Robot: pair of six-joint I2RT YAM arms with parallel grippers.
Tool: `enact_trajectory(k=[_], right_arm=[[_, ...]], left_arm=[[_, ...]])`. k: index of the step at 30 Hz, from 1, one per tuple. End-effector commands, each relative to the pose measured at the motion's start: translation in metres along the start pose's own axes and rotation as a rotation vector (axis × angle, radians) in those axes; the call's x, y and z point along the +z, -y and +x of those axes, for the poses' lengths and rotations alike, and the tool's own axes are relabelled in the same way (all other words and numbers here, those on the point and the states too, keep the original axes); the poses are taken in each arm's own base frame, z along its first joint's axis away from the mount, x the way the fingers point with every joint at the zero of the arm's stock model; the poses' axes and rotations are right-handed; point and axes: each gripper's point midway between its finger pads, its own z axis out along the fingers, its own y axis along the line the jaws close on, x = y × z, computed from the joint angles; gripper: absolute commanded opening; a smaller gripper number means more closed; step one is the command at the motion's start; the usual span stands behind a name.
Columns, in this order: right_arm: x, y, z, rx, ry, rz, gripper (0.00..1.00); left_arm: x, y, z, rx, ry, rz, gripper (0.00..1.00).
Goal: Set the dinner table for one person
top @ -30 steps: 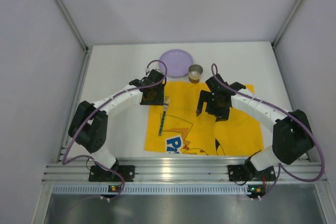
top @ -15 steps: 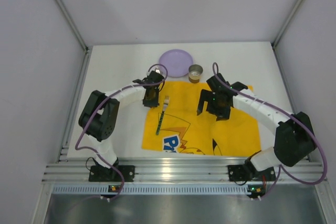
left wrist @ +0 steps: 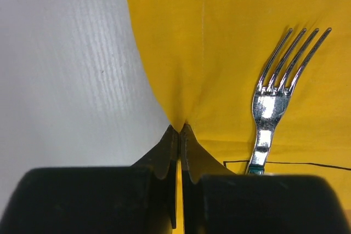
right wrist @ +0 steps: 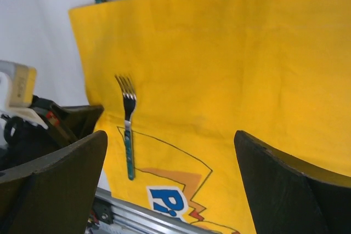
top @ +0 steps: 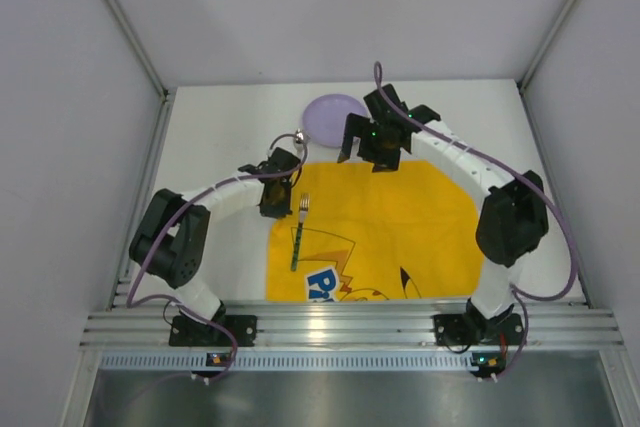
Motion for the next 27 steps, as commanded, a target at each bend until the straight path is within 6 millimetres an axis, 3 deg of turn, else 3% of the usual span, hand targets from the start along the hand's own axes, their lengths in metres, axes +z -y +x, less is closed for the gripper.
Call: enact_trajectory(k=[1, 3, 4, 5, 7, 8, 9, 10, 11, 12, 14, 15, 19, 27], right_arm=[[0.022, -0.039, -0.012, -0.045, -0.011, -0.067, 1.0], [0.026, -0.061, -0.022, -0.058, 0.005, -0.101, 1.0], [0.043, -0.064, -0.016, -0.06, -0.03, -0.093, 1.0], [0.043, -0.079, -0.024, -0.066, -0.011, -0.12, 1.0], [0.066, -0.087, -0.019, -0.062, -0.044, -0.118, 1.0], [0.065, -0.102, -0.029, -0.063, -0.019, -0.15, 1.0], [0.069, -0.109, -0.03, -0.065, -0.019, -0.161, 1.0], [0.087, -0.112, -0.022, -0.064, -0.042, -0.151, 1.0], [0.084, -0.127, -0.033, -0.065, -0.014, -0.183, 1.0], [0.102, -0.128, -0.027, -0.056, -0.032, -0.172, 1.0], [0.108, -0.137, -0.035, -0.038, -0.009, -0.183, 1.0], [0.122, -0.136, -0.032, -0.013, -0.018, -0.166, 1.0], [0.146, -0.14, -0.036, -0.007, 0.024, -0.139, 0.93], [0.176, -0.153, -0.039, 0.007, 0.11, -0.131, 0.8]], left_arm=[[-0.014, -0.017, -0.003, -0.004, 0.024, -0.051, 0.0], [-0.017, -0.022, -0.006, -0.003, 0.031, -0.057, 0.2], [-0.017, -0.027, -0.008, -0.009, 0.036, -0.073, 0.34], [-0.018, -0.03, -0.007, -0.014, 0.032, -0.08, 0.55], [-0.021, -0.04, -0.01, -0.033, 0.04, -0.093, 0.76], [-0.024, -0.043, -0.01, -0.042, 0.037, -0.097, 0.86], [-0.026, -0.046, -0.01, -0.052, 0.036, -0.101, 0.89], [-0.033, -0.051, -0.015, -0.072, 0.055, -0.1, 0.9], [-0.038, -0.055, -0.015, -0.084, 0.052, -0.108, 0.91], [-0.043, -0.059, -0.018, -0.1, 0.062, -0.11, 0.92], [-0.058, -0.063, -0.021, -0.118, 0.084, -0.104, 0.92], [-0.063, -0.068, -0.022, -0.131, 0.09, -0.109, 0.92], [-0.091, -0.072, -0.027, -0.164, 0.144, -0.082, 0.92], [-0.114, -0.07, -0.021, -0.21, 0.174, -0.038, 0.92]])
